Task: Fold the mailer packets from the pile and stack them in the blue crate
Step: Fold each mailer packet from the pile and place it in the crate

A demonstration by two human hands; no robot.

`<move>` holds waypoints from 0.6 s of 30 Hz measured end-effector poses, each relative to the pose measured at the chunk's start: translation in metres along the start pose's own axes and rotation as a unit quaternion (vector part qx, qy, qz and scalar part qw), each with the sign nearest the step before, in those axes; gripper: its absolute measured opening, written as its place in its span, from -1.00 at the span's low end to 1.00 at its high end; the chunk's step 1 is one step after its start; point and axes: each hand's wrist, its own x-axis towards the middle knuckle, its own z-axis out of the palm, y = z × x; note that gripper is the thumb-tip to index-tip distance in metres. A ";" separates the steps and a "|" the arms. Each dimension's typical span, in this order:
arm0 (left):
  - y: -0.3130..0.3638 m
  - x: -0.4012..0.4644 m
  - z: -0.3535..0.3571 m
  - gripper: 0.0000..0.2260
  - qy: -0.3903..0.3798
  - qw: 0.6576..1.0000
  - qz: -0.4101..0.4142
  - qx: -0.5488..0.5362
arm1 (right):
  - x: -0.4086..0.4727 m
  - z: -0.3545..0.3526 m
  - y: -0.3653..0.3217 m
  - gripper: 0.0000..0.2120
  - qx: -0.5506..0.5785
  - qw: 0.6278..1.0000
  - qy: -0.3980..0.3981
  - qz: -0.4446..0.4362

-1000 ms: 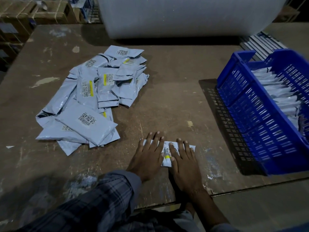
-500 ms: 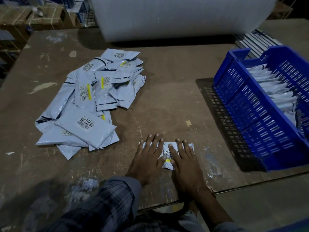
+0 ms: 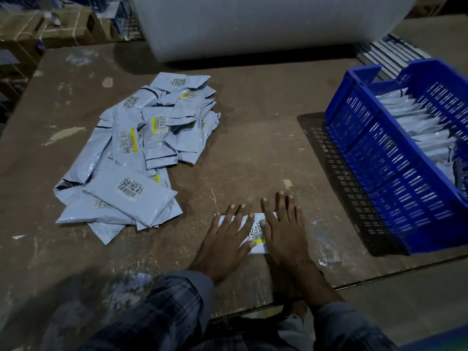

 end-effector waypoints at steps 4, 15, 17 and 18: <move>0.000 0.008 -0.002 -0.46 0.016 0.999 -0.030 0.014 | -0.010 0.005 -0.002 -0.43 -0.024 1.000 0.008 -0.007; 0.007 0.012 0.008 -0.44 0.022 1.000 -0.016 0.005 | -0.002 0.005 -0.004 -0.45 -0.014 1.000 0.011 -0.015; -0.001 0.010 0.008 -0.43 0.019 1.000 0.023 0.004 | 0.001 0.005 -0.004 -0.46 -0.020 1.000 0.017 -0.016; -0.006 0.011 0.006 -0.42 0.017 0.999 0.034 0.004 | 0.001 0.006 -0.004 -0.46 -0.022 0.999 0.019 -0.015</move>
